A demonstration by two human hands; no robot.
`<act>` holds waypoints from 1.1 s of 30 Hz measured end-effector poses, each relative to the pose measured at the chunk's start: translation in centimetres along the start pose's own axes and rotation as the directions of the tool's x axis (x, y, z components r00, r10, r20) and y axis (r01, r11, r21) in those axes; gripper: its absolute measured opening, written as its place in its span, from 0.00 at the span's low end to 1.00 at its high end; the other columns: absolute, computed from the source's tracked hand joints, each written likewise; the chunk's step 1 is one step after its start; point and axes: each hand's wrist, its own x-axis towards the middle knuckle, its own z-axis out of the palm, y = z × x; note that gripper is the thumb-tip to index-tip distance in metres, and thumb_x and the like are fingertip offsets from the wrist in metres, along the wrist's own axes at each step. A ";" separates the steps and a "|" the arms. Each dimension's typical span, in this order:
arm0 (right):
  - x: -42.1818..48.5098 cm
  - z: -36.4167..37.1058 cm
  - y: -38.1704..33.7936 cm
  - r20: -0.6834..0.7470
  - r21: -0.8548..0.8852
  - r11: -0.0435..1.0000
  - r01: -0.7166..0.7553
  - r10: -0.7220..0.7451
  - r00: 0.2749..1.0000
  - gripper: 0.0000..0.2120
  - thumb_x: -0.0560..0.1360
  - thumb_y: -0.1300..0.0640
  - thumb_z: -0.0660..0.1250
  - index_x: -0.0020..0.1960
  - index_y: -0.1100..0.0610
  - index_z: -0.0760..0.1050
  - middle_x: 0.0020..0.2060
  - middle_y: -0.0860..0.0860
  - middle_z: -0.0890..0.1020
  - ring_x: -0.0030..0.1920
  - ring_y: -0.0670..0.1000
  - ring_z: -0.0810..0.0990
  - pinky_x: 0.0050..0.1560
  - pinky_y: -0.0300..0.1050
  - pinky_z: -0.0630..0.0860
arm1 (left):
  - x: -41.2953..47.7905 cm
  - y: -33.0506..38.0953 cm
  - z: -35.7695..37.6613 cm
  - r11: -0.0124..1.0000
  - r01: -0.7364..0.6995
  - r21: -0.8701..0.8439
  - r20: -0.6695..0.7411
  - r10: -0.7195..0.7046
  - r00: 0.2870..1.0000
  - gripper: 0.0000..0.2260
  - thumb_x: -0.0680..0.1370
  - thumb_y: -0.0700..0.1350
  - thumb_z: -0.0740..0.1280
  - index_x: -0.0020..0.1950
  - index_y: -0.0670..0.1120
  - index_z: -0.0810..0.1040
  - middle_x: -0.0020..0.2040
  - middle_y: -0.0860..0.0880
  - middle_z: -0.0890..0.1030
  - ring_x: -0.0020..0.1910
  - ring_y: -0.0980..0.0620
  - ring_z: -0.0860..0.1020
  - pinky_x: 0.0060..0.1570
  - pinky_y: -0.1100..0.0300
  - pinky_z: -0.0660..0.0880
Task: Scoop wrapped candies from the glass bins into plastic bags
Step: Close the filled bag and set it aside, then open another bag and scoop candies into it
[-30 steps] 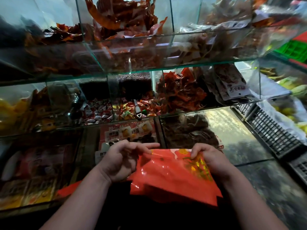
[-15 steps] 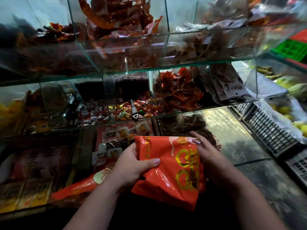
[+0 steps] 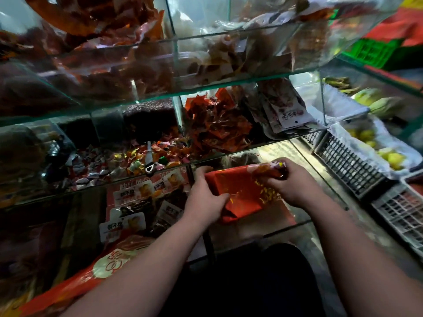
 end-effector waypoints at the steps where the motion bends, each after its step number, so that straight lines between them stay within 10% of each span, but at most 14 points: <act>1: 0.6 0.5 0.6 -0.001 -0.085 0.996 -0.029 0.029 1.000 0.21 0.70 0.46 0.79 0.58 0.44 0.75 0.48 0.47 0.84 0.49 0.53 0.83 0.45 0.43 0.77 | 0.3 -0.2 1.0 0.999 0.004 0.032 0.000 -0.004 1.000 0.38 0.71 0.50 0.78 0.72 0.63 0.58 0.54 0.58 0.76 0.53 0.53 0.77 0.56 0.57 0.75; 9: 1.8 7.0 6.0 0.354 -0.489 0.866 -0.102 0.304 0.885 0.30 0.70 0.42 0.76 0.66 0.53 0.72 0.63 0.56 0.81 0.62 0.58 0.80 0.56 0.45 0.75 | 0.5 -5.9 5.5 0.693 -0.116 0.712 0.176 -0.016 0.984 0.21 0.77 0.54 0.66 0.70 0.53 0.71 0.75 0.44 0.62 0.74 0.42 0.63 0.73 0.48 0.63; 15: 1.2 9.2 6.7 0.176 -0.517 0.836 -0.186 0.316 0.932 0.51 0.69 0.31 0.72 0.81 0.48 0.50 0.70 0.60 0.73 0.68 0.62 0.76 0.64 0.56 0.75 | 0.3 -7.8 5.4 0.554 -0.224 0.801 0.297 -0.043 0.954 0.26 0.76 0.60 0.60 0.75 0.56 0.68 0.78 0.52 0.63 0.77 0.48 0.58 0.74 0.38 0.44; 20: -1.9 8.1 4.0 -0.045 -0.294 0.953 -0.073 0.062 0.997 0.47 0.68 0.28 0.70 0.79 0.46 0.59 0.68 0.55 0.74 0.68 0.57 0.74 0.65 0.54 0.74 | 0.0 -5.4 3.9 0.785 -0.135 0.605 0.206 0.010 0.979 0.22 0.77 0.59 0.66 0.69 0.55 0.73 0.68 0.54 0.74 0.70 0.51 0.68 0.73 0.46 0.57; 24: -4.9 8.5 0.5 -0.130 0.051 0.991 0.124 -0.117 0.985 0.18 0.74 0.48 0.74 0.62 0.47 0.78 0.55 0.44 0.82 0.57 0.44 0.80 0.57 0.37 0.73 | -2.9 -4.0 0.0 0.967 -0.047 0.249 0.122 0.017 0.992 0.04 0.79 0.49 0.68 0.47 0.58 0.79 0.46 0.60 0.81 0.50 0.62 0.78 0.46 0.71 0.70; 28: -7.8 10.0 -4.9 -0.015 0.311 0.927 0.210 -0.216 0.976 0.11 0.76 0.61 0.71 0.42 0.46 0.79 0.36 0.44 0.82 0.39 0.45 0.80 0.37 0.37 0.74 | -6.7 -4.1 -5.9 0.998 0.057 0.036 0.069 -0.060 0.996 0.09 0.82 0.47 0.65 0.43 0.59 0.78 0.44 0.60 0.84 0.44 0.63 0.79 0.41 0.66 0.71; 33: -11.1 13.6 -11.2 0.214 0.453 0.864 0.219 -0.343 0.915 0.11 0.78 0.58 0.65 0.37 0.55 0.73 0.32 0.51 0.76 0.34 0.44 0.74 0.37 0.39 0.70 | -11.6 -5.8 -13.5 0.995 0.068 -0.066 -0.211 -0.080 0.974 0.13 0.81 0.54 0.60 0.40 0.54 0.79 0.40 0.54 0.83 0.41 0.58 0.79 0.40 0.67 0.72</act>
